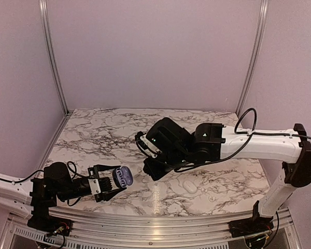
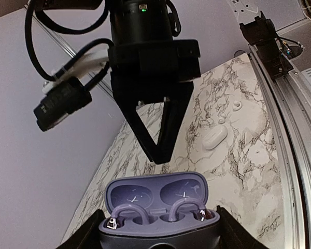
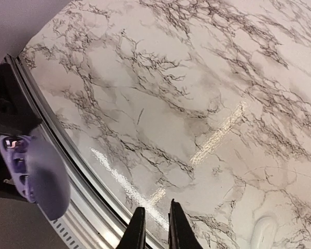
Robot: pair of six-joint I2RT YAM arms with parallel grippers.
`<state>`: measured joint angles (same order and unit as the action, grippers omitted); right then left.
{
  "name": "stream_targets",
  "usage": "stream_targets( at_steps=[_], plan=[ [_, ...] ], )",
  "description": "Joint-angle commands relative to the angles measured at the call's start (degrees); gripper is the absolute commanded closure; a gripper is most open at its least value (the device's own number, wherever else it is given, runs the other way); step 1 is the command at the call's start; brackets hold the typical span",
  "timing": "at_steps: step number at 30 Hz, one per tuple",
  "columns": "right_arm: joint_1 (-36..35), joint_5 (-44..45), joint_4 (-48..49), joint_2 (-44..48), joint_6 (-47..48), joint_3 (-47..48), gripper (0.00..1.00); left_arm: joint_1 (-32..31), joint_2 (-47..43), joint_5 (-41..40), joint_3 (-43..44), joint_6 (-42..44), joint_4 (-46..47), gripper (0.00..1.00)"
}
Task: Insert the wireless bluetooth earbuds into the charging case
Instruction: Close the charging case with the earbuds.
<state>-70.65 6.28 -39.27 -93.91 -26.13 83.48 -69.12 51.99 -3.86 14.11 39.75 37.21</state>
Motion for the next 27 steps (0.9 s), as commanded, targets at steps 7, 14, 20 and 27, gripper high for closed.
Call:
stream_targets(
  at_steps=[7, 14, 20, 27],
  plan=[
    [-1.2, 0.3, 8.3, -4.9, 1.1, 0.0, 0.95, -0.1, 0.8, 0.1, 1.0, -0.5, 1.1, 0.8],
    [-1.3, -7.8, 13.8, -2.3, 1.9, -2.8, 0.96, -0.1, 0.6, -0.2, 0.9, -0.3, 1.1, 0.8],
    [-1.6, -14.7, 17.2, -0.5, 2.0, -4.0, 0.95, -0.1, 1.1, -0.6, 1.1, -0.3, 1.1, 0.8],
    [-2.7, -21.6, 20.9, 0.6, 1.6, -4.8, 0.94, -0.1, 1.8, -1.4, 1.4, -0.1, 1.1, 0.8]
  ],
)
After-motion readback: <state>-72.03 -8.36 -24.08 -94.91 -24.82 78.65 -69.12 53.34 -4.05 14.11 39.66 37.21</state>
